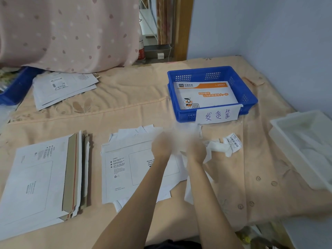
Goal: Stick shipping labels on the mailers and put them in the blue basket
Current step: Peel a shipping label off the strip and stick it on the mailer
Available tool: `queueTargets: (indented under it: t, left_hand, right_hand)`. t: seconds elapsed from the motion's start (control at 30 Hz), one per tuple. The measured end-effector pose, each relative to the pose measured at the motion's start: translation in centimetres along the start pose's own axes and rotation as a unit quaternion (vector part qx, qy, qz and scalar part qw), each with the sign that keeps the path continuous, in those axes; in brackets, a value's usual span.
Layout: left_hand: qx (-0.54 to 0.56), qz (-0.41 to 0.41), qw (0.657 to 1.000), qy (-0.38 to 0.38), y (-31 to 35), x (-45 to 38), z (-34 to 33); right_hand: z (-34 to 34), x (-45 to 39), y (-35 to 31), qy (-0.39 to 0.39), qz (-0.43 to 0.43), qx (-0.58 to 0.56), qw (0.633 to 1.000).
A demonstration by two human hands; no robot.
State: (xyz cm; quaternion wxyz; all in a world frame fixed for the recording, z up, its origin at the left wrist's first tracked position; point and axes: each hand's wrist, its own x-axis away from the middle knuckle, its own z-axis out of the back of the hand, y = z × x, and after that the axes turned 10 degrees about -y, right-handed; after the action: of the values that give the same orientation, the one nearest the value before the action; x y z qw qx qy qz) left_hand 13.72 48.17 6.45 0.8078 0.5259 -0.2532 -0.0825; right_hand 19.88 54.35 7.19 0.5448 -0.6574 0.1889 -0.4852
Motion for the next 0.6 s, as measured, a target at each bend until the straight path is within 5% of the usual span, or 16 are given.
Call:
queueTargets:
  t: [0.17, 0.47, 0.6]
  left_hand:
    - [0.137, 0.068, 0.988, 0.010, -0.7, 0.1, -0.4]
    - [0.177, 0.088, 0.980, -0.031, -0.7, -0.5, 0.6]
    - [0.262, 0.108, 0.955, -0.082, 0.4, 0.3, 1.1]
  right_hand:
    - [0.0, 0.3, -0.1, -0.017, -0.039, -0.114, 0.993]
    - [0.5, 0.6, -0.7, -0.097, 0.001, 0.044, 0.994]
    - [0.4, 0.4, -0.2, -0.061, 0.013, 0.023, 0.998]
